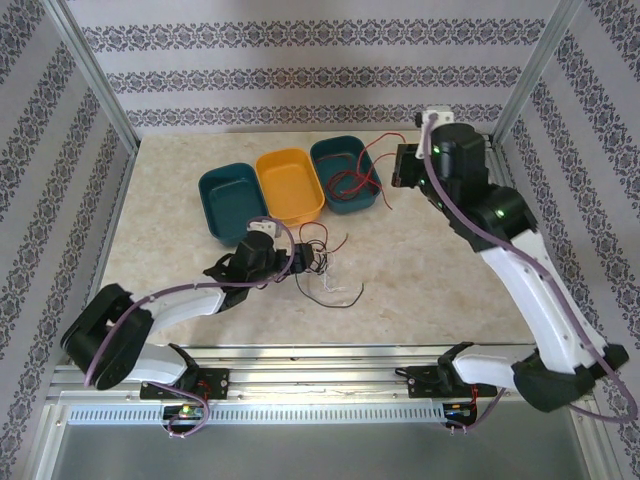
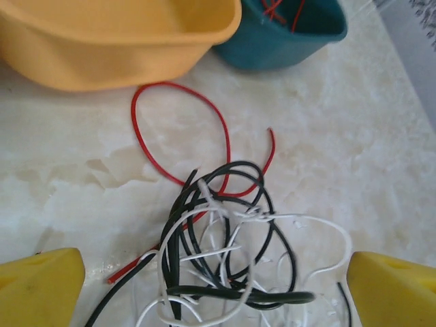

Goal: Untangle the cables

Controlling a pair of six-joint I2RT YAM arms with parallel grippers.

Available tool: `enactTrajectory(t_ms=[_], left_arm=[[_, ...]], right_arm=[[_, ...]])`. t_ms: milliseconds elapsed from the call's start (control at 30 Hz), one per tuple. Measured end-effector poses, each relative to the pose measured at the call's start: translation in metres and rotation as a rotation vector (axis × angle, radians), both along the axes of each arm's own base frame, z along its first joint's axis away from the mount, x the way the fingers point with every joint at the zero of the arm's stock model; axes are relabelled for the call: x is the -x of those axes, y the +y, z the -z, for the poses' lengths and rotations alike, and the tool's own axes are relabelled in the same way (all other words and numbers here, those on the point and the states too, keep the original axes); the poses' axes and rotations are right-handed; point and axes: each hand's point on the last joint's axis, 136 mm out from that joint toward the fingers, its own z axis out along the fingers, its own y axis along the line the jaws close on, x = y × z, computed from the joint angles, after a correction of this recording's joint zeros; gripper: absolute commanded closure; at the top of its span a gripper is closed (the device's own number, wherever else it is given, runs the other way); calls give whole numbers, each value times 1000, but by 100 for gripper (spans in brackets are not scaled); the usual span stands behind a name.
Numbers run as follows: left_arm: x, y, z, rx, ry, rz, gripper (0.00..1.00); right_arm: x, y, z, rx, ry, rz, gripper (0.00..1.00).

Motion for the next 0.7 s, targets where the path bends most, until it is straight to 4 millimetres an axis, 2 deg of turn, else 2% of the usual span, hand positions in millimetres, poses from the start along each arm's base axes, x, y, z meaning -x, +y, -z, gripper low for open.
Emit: enactTrajectory(t_ms=[267,700], left_arm=[[17,22,-32,-8,-47,-30,1],[53,83,-50,-72,-96,-175,1]], right_arm=[[-53,20,29,-42,73,-2,100],[-124,48,90,-86,191,12,100]])
